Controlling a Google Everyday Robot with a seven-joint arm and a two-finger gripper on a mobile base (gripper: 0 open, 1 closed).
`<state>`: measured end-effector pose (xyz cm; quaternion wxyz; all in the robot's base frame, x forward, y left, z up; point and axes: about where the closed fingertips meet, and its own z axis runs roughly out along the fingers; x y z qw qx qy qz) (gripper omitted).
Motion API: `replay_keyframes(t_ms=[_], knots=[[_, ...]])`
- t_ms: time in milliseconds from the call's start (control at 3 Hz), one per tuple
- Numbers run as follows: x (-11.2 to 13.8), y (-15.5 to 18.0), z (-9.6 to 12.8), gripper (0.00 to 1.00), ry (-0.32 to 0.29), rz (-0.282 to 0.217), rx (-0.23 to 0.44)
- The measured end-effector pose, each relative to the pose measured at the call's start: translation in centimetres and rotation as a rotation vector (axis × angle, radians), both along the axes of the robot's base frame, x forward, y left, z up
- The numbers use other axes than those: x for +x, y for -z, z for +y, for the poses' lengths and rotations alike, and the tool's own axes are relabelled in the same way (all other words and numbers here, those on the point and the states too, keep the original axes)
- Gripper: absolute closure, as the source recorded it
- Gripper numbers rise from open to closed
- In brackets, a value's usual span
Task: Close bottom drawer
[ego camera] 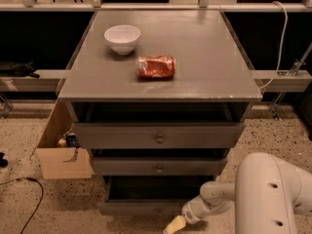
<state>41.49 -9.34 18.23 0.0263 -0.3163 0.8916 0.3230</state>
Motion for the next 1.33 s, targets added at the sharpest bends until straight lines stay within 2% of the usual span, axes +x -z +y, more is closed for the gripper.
replay_keyframes(t_ms=[667, 1000, 1333], knots=[[0.7, 0.0, 0.6, 0.45, -0.004, -0.001, -0.012], [3.1, -1.2, 1.2, 0.68, -0.012, -0.036, -0.065], [3.7, -1.4, 1.5, 0.93, -0.015, -0.045, -0.074]])
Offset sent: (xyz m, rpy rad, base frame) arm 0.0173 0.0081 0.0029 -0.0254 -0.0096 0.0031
